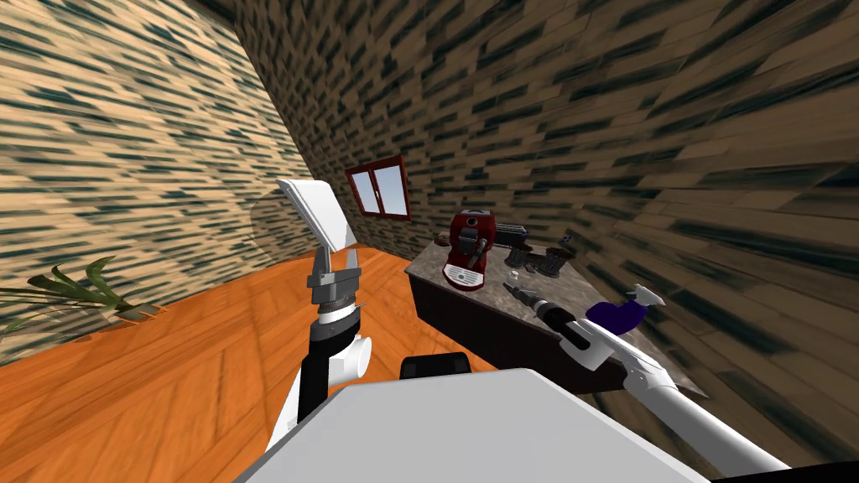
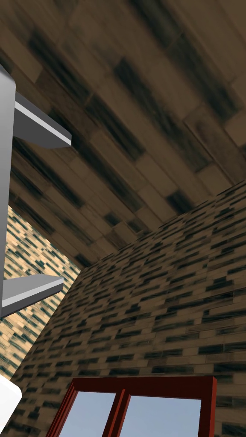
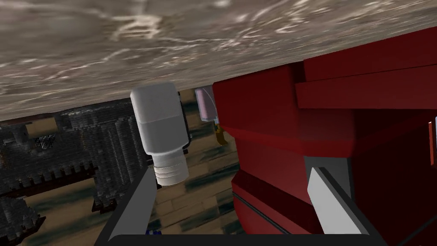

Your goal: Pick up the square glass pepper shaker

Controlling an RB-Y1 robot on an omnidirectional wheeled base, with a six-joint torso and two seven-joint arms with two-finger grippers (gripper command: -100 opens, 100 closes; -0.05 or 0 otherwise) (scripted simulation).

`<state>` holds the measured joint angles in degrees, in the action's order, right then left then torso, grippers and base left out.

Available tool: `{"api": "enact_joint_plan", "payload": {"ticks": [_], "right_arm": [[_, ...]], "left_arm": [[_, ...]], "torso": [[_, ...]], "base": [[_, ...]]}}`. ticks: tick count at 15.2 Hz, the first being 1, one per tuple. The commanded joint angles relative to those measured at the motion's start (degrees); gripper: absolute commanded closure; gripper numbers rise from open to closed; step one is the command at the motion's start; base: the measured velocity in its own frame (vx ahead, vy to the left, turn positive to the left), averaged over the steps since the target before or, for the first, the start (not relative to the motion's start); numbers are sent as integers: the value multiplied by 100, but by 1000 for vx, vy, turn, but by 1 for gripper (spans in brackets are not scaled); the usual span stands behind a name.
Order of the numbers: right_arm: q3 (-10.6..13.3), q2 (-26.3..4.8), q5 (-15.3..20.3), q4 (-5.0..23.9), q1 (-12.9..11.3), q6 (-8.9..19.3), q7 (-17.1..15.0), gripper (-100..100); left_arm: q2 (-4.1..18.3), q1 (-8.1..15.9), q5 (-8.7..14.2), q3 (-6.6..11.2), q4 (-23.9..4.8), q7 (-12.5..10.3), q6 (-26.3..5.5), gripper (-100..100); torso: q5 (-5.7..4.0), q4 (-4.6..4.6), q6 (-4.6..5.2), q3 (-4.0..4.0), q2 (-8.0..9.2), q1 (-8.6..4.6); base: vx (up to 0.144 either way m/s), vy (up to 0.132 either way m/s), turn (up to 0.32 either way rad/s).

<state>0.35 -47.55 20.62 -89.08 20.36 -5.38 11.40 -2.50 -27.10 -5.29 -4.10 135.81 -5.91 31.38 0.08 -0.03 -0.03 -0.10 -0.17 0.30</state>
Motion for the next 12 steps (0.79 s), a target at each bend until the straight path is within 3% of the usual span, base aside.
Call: {"api": "enact_joint_plan", "payload": {"ticks": [1, 2, 6, 12], "right_arm": [[6, -117, 47, 170, -17, 73, 102, -100], [15, -259, 92, 335, -49, 140, 203, -100], [25, -394, 132, 550, -79, 204, 301, -100], [80, -994, 279, 1455, -226, 507, 786, -100]], "left_arm": [[0, 0, 0, 0, 0, 0, 0, 0], [0, 0, 0, 0, 0, 0, 0, 0], [0, 0, 0, 0, 0, 0, 0, 0], [0, 0, 0, 0, 0, 0, 0, 0]], "torso": [[0, 0, 0, 0, 0, 0], [-1, 0, 1, 0, 0, -1], [-2, 1, 1, 4, 7, -9], [2, -1, 0, -3, -6, 9]], "base": [[42, 62, 76], [33, 68, 82], [26, 48, 57], [49, 80, 141]]}}
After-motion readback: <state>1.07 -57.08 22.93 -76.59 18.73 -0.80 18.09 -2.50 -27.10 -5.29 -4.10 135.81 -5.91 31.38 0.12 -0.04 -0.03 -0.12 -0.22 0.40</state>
